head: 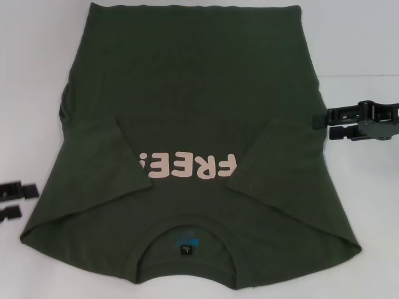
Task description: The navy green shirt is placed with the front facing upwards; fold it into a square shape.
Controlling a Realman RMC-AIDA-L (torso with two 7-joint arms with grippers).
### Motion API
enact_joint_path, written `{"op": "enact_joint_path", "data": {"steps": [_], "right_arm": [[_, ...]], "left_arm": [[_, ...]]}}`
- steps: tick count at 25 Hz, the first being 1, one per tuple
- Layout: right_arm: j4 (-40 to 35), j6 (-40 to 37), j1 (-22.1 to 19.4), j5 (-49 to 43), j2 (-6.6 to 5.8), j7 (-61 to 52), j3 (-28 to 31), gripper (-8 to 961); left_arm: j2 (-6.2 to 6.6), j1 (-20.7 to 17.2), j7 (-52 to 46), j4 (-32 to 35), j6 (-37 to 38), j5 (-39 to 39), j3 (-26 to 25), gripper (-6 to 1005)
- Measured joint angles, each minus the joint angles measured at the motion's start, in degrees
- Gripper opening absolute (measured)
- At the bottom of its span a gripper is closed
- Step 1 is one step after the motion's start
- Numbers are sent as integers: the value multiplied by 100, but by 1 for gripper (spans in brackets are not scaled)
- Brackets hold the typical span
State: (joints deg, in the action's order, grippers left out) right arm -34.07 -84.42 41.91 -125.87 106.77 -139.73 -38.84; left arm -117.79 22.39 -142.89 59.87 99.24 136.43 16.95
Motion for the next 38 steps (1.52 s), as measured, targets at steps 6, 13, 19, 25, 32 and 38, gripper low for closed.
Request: {"op": "enact_joint_path", "data": {"steps": [6, 13, 19, 25, 32, 38], "right_arm": [[-3, -13, -2, -1, -2, 19, 9, 734], [-3, -18, -52, -7, 2, 44, 9, 735], [-3, -23, -114, -5, 2, 44, 17, 735], [-3, -34, -142, -1, 2, 41, 21, 734], [-3, -40, -142, 2, 2, 38, 26, 734], [-3, -42, -167, 2, 8, 41, 26, 735]], "left_arm": [[-27, -46, -220, -169, -206, 520, -47, 730], [-30, -48, -310, -681, -828, 581, -94, 731], [-36, -41, -396, -762, -1071, 590, -103, 731], [-34, -19, -420, -936, -1227, 595, -97, 729], [-37, 2, -429, -1030, -1301, 596, -47, 726], [-16, 152, -334, -1263, -1347, 575, -41, 723]]}}
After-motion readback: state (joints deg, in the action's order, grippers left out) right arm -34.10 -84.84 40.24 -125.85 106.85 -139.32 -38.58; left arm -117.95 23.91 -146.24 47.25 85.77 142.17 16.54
